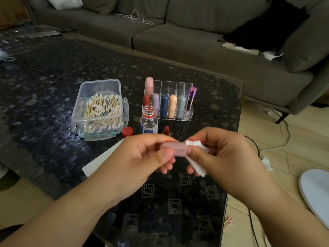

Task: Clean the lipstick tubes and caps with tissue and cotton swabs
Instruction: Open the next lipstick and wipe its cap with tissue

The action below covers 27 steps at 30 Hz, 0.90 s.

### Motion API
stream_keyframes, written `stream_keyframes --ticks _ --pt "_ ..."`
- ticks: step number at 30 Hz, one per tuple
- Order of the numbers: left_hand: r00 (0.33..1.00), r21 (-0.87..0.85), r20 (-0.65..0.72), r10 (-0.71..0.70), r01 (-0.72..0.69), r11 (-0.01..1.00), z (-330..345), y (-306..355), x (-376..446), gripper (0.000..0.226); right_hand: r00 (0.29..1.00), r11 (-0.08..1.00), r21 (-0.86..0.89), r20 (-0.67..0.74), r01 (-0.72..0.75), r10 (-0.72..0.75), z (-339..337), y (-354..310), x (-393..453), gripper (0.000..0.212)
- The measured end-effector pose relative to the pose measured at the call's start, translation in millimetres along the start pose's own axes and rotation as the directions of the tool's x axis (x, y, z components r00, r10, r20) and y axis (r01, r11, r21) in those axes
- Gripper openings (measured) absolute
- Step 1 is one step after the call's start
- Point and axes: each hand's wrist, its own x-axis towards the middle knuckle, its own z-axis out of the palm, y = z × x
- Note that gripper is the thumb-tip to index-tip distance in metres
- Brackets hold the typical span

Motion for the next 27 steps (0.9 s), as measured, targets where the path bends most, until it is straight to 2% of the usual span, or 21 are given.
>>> stream_keyframes --ticks 2,4,6,8,11,13,15,16,18,21,24,27 --pt "0.999 0.067 0.006 0.038 -0.038 0.997 -2.2 -0.7 -1.0 0.021 0.993 0.978 0.174 0.058 -0.113 0.104 2.2 0.4 -0.2 0.007" --pt "0.998 0.125 0.001 0.064 -0.064 0.990 -4.6 -3.2 -2.5 0.029 0.967 0.909 0.334 0.121 -0.251 0.223 5.2 3.6 1.2 0.010" --pt "0.997 0.152 -0.023 0.078 -0.073 0.986 -4.3 -6.6 -3.4 0.032 0.936 0.839 0.415 0.165 -0.351 0.310 8.3 8.3 4.0 0.009" --pt "0.996 0.126 -0.064 0.059 -0.051 0.991 -1.6 -9.5 -4.2 0.032 0.919 0.818 0.420 0.188 -0.394 0.347 9.3 10.9 6.7 0.009" --pt "0.992 0.136 -0.130 0.010 0.008 0.991 3.1 -11.4 -4.3 0.025 0.919 0.875 0.285 0.165 -0.392 0.358 4.4 11.6 9.7 0.016" --pt "0.982 0.152 -0.187 -0.035 0.064 0.986 1.5 -10.9 -3.0 0.020 0.937 0.937 0.020 0.038 -0.348 0.347 -0.9 14.0 13.7 0.022" --pt "0.964 0.182 -0.250 -0.092 0.140 0.973 -3.9 -12.8 -1.7 0.023 0.951 0.918 -0.247 -0.091 -0.309 0.296 -7.9 21.2 20.5 0.022" --pt "0.955 0.209 -0.273 -0.116 0.176 0.962 -6.9 -14.7 -1.4 0.023 0.952 0.903 -0.303 -0.122 -0.306 0.281 -10.8 25.9 24.8 0.020" --pt "0.939 0.303 -0.315 -0.137 0.236 0.923 -10.6 -19.6 -1.8 0.023 0.952 0.893 -0.334 -0.148 -0.302 0.267 -13.9 36.9 33.6 0.013" --pt "0.938 0.485 -0.336 -0.086 0.251 0.838 -10.9 -25.5 -2.8 0.024 0.966 0.887 -0.390 -0.168 -0.249 0.198 -12.2 51.9 46.9 0.005" --pt "0.957 0.661 -0.290 -0.025 0.219 0.718 -9.5 -23.1 -2.1 0.020 0.969 0.894 -0.391 -0.198 -0.219 0.150 -3.9 64.1 60.0 0.010" --pt "0.970 0.736 -0.240 0.031 0.161 0.657 -9.8 -23.9 0.8 0.021 0.965 0.905 -0.379 -0.242 -0.195 0.106 5.4 74.6 70.1 0.011"
